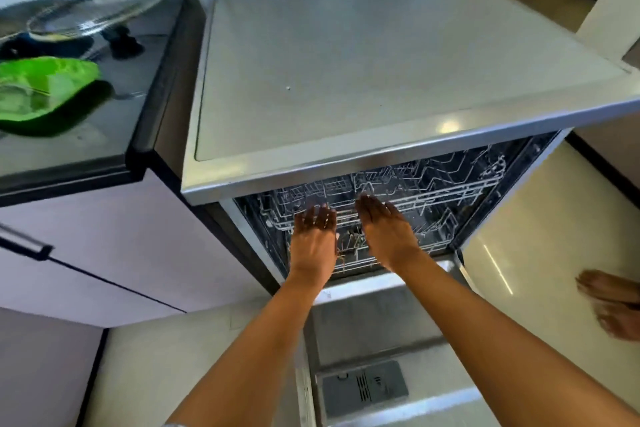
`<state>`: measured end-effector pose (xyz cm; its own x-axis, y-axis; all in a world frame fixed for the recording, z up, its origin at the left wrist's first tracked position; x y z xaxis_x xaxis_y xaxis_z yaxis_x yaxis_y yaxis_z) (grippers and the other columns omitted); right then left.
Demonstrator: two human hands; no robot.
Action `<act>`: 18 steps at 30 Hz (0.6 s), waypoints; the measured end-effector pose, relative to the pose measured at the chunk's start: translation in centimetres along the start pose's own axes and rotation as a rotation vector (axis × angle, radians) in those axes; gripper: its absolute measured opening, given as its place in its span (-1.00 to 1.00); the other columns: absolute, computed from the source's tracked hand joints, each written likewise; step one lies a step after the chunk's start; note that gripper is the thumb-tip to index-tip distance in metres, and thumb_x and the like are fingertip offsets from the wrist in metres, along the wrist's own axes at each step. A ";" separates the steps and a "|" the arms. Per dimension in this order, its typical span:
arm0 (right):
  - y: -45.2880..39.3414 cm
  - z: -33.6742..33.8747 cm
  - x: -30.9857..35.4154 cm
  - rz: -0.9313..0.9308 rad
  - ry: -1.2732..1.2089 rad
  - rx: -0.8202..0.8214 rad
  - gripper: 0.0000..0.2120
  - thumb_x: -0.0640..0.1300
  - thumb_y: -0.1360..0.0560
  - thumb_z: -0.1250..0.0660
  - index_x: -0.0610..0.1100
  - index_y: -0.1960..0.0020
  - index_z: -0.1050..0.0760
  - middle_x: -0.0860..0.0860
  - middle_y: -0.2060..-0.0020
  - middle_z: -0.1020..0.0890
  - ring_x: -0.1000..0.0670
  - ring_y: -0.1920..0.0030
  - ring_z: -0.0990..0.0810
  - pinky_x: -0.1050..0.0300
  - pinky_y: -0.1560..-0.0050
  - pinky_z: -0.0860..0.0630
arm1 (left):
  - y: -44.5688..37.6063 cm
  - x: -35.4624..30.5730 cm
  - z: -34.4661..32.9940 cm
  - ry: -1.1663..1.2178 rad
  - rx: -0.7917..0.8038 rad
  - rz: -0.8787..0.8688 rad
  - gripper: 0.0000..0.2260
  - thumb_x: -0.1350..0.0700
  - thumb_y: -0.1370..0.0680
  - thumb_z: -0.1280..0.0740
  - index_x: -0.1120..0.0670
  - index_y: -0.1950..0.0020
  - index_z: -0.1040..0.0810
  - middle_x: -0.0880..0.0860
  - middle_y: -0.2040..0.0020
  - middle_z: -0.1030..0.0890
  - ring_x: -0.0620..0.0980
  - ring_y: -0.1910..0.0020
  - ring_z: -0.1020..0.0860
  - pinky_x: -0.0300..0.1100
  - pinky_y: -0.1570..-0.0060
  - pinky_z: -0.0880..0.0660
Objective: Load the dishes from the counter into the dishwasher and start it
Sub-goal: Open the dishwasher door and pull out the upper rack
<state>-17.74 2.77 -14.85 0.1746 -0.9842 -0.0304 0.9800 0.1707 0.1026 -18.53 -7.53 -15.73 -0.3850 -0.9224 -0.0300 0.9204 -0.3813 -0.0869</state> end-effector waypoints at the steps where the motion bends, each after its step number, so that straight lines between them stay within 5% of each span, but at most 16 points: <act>1: -0.4 -0.2 0.0 -0.005 0.010 0.004 -0.36 -0.35 -0.53 -0.11 -0.24 -0.53 0.10 -0.15 -0.52 -0.04 -0.10 -0.51 -0.04 0.03 -0.50 0.03 | -0.3 0.1 -0.4 0.030 0.044 -0.001 -0.58 0.19 -0.52 -0.36 0.14 -0.36 -0.41 0.11 -0.21 -0.56 0.08 -0.17 -0.53 -0.07 -0.26 -0.41; 7: -1.6 0.5 -0.5 -0.172 -0.045 0.022 -0.67 -0.30 -0.53 -0.24 -0.15 -0.29 -0.40 -0.09 -0.09 -0.59 -0.05 -0.10 -0.56 0.15 0.00 -0.53 | -1.9 1.2 -0.6 0.153 0.064 -0.014 -0.70 0.30 -0.61 -0.16 0.15 -0.34 -0.41 0.11 -0.11 -0.58 -0.02 -0.02 -0.59 -0.19 -0.08 -0.52; 10: -2.1 0.5 -0.9 -0.216 0.044 0.099 -0.75 -0.28 -0.53 -0.28 -0.14 -0.20 -0.47 -0.05 0.06 -0.63 0.02 0.11 -0.61 0.23 0.17 -0.51 | -2.7 1.6 -0.9 0.201 0.075 -0.002 -0.62 0.34 -0.59 -0.20 0.11 -0.39 -0.41 0.12 -0.21 -0.56 -0.04 -0.06 -0.59 -0.19 -0.10 -0.52; 14: -1.7 0.9 -0.9 -0.236 0.071 0.135 -0.83 -0.28 -0.55 -0.25 -0.13 -0.10 -0.50 -0.02 0.13 -0.63 0.02 0.12 -0.63 0.20 0.13 -0.54 | -1.8 1.5 -1.4 0.312 0.105 0.058 -0.62 0.31 -0.60 -0.19 0.06 -0.40 -0.42 0.11 -0.24 -0.55 -0.06 -0.03 -0.60 -0.21 -0.07 -0.53; 18: 0.3 0.7 -0.7 -0.201 0.017 0.100 -0.79 -0.29 -0.58 -0.17 -0.10 -0.13 -0.48 0.02 0.33 -0.47 0.05 0.29 -0.50 0.24 0.23 -0.44 | 0.2 0.9 -1.0 0.333 0.098 0.053 -0.58 0.35 -0.60 -0.17 0.02 -0.41 -0.41 0.08 -0.30 -0.52 -0.06 -0.14 -0.57 -0.23 -0.22 -0.42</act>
<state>-17.65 3.47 -14.07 -0.0203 -0.9968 -0.0770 0.9809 -0.0348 0.1913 -18.74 -8.44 -16.82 -0.3230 -0.8767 -0.3563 0.9357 -0.3523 0.0186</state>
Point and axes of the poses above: each hand's wrist, its own y-axis away from the middle knuckle, its own z-axis out of the back of the hand, x = y × z, the point moved 8 cm from there along -y, towards the middle knuckle
